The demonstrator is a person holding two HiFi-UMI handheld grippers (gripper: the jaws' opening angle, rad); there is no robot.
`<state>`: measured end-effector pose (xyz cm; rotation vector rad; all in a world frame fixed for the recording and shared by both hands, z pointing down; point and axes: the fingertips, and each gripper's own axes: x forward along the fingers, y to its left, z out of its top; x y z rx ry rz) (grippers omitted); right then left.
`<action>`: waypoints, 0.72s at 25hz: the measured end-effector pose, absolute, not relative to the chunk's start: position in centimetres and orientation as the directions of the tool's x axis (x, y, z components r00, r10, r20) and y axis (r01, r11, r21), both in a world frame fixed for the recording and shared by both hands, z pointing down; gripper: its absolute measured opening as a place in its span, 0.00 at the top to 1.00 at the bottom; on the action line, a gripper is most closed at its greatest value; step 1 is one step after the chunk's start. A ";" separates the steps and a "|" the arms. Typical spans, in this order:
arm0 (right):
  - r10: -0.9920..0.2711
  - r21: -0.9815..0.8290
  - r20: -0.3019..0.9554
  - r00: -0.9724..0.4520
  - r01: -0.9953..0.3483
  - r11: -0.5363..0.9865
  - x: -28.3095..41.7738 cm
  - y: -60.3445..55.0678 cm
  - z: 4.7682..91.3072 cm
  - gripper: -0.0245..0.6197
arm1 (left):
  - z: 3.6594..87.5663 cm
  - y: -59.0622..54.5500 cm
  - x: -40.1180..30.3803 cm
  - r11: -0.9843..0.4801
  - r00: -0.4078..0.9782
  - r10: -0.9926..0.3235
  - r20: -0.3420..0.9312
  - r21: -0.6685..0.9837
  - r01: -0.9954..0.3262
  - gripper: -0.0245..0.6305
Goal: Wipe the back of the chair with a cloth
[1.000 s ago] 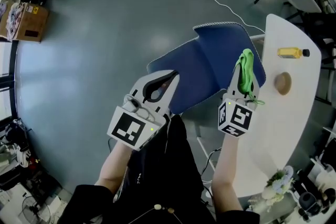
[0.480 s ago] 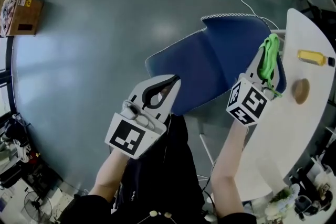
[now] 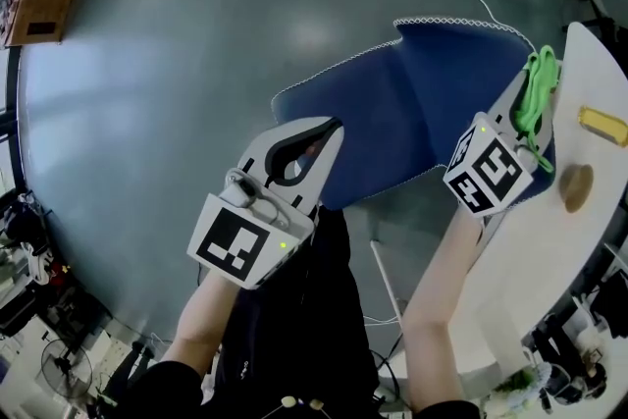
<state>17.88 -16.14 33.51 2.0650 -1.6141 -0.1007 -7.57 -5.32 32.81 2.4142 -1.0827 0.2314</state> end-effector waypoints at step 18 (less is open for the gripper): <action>-0.936 0.542 0.270 0.227 -0.839 -0.047 16.9 -17.5 36.3 0.89 | 35.4 -5.7 -5.3 -0.564 0.695 -0.628 0.350 0.410 -0.717 0.96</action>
